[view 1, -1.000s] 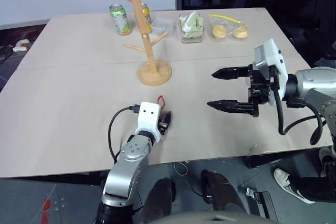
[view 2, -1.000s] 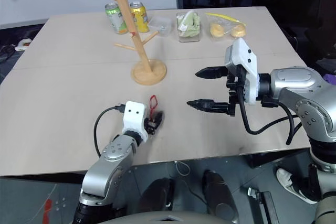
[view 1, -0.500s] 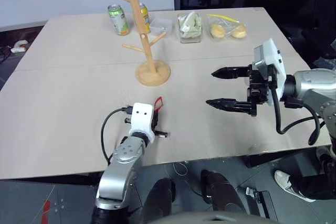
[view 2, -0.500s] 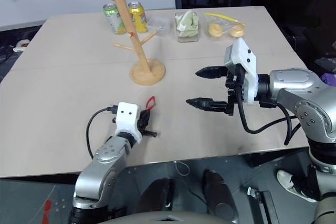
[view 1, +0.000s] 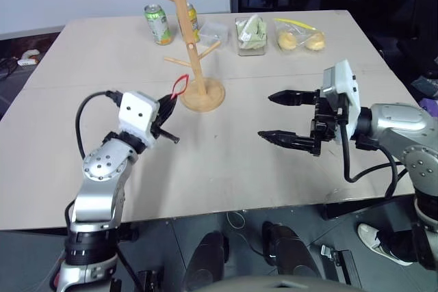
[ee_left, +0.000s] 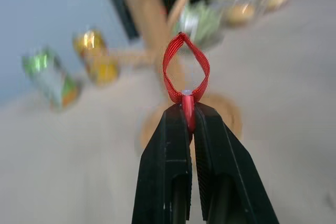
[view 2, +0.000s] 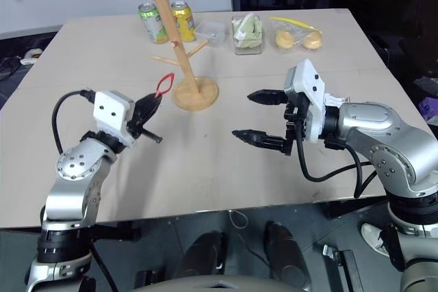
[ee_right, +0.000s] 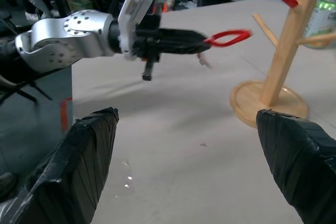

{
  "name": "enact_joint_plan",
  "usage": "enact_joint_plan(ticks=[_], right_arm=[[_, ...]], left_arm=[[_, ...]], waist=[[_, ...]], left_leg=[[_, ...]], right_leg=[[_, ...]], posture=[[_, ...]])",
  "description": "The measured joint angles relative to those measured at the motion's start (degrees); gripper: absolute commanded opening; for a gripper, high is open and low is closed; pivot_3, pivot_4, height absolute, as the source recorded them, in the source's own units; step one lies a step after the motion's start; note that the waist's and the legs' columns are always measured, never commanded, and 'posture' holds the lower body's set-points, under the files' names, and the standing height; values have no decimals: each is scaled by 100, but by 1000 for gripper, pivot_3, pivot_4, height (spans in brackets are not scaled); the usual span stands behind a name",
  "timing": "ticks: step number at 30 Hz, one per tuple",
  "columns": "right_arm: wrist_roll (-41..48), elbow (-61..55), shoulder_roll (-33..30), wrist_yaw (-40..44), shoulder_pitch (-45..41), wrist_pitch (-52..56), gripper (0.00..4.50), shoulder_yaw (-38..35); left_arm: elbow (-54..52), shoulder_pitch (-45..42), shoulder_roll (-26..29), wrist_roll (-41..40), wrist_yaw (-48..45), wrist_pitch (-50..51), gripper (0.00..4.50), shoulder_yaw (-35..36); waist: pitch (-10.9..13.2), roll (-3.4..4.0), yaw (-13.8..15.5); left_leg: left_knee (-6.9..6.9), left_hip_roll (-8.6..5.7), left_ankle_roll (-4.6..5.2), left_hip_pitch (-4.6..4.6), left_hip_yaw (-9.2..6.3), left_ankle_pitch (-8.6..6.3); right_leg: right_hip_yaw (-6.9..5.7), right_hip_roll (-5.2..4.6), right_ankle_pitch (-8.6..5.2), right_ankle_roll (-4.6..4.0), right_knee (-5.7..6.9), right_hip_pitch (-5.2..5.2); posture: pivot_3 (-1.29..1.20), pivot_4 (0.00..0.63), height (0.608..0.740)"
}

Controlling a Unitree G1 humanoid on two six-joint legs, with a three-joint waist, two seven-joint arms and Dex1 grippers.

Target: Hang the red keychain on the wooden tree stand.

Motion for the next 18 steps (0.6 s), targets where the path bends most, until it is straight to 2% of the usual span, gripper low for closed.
enact_joint_plan(ticks=[7, 18], right_arm=[[218, 0, 138, -301, -532, 45, 4500, -105], [472, 6, 295, -781, -879, 170, 4500, -110]], left_arm=[[323, -771, 59, 345, -64, -853, 66, -243], [1106, -1092, -89, 628, 286, -1192, 66, -279]], waist=[[0, 0, -28], [0, 0, -26]], left_leg=[[-4, 2, 0, 2, -1, 0], [-3, 1, 0, 2, -3, 0]], right_leg=[[0, 3, 7, 11, 1, 0], [-1, 0, 8, 13, 2, 0]], posture=[[0, 150, 740], [0, 150, 740]])
